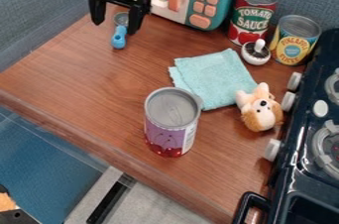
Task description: Move the can to the lower left side of the table
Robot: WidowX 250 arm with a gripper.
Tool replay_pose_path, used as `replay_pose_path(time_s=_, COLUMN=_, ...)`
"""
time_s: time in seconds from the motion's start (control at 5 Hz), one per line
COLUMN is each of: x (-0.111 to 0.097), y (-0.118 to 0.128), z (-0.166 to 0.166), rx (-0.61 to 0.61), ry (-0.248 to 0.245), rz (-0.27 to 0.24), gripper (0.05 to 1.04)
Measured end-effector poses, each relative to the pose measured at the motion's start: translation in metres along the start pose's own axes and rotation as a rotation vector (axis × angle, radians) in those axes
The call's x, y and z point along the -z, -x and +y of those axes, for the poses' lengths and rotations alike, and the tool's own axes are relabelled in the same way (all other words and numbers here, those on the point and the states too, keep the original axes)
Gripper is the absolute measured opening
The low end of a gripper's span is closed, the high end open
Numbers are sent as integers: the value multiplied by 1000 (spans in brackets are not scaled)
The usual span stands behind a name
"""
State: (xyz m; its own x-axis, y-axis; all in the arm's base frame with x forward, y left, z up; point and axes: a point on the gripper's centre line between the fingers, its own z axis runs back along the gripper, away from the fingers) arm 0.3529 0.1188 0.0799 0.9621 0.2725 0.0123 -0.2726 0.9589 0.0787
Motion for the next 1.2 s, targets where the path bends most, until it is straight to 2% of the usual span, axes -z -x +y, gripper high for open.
replay_pose_path(time_s=0.2, x=-38, y=20, z=-5, rx=-90, ry=-14, rz=-104, gripper=999)
replay_pose_path(time_s=0.4, x=-56, y=34, z=-14, rx=-179, ry=26, rz=-108, gripper=999)
replay_pose_path(time_s=0.6, x=-72, y=54, z=-39, rx=-330, ry=43, rz=-125, gripper=999)
replay_pose_path(time_s=0.8, x=-72, y=77, z=-73, rx=-499, ry=110, rz=-156, gripper=999)
replay_pose_path(time_s=1.0, x=-62, y=90, z=-113, rx=-531, ry=139, rz=-219, gripper=999)
replay_pose_path(time_s=1.2, x=-51, y=100, z=-139, rx=-531, ry=194, rz=-232, gripper=999)
